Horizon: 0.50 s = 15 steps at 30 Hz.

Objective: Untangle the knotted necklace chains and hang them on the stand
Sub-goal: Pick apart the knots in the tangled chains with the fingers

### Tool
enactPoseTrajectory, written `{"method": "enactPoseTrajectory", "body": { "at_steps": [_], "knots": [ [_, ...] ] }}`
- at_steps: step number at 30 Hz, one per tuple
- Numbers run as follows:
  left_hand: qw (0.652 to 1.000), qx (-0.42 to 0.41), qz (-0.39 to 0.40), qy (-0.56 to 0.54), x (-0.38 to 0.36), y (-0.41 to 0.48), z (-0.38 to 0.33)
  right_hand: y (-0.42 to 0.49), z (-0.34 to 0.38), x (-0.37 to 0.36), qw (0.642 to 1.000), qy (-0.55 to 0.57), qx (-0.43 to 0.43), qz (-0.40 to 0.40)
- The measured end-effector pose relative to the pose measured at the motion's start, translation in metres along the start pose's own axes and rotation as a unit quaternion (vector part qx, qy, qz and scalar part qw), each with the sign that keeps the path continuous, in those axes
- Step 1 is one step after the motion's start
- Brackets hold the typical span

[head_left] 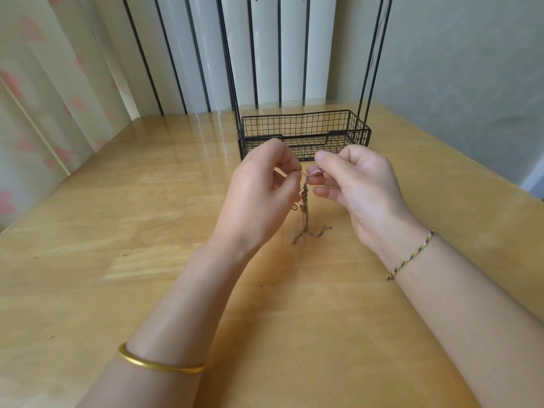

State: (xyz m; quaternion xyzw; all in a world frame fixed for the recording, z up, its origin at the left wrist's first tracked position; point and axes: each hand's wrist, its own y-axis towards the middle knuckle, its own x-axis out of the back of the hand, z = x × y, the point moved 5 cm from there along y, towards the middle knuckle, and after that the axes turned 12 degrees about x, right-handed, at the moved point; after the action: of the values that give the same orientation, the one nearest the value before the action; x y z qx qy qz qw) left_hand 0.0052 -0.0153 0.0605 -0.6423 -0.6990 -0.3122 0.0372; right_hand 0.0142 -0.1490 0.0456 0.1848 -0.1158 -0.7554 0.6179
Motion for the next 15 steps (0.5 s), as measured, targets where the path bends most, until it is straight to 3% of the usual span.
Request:
{"method": "enactPoseTrajectory", "body": {
  "at_steps": [8, 15],
  "knots": [
    [0.996, 0.042, 0.04, -0.07, -0.0023, -0.0006, 0.001, -0.0014, 0.0023, -0.0014, 0.998, 0.063, -0.014, -0.002],
    [0.994, 0.057, 0.048, -0.086, -0.0027, -0.0004, 0.0036, -0.0004, -0.0029, -0.0028, 0.967, 0.21, -0.135, 0.038]
  ]
}}
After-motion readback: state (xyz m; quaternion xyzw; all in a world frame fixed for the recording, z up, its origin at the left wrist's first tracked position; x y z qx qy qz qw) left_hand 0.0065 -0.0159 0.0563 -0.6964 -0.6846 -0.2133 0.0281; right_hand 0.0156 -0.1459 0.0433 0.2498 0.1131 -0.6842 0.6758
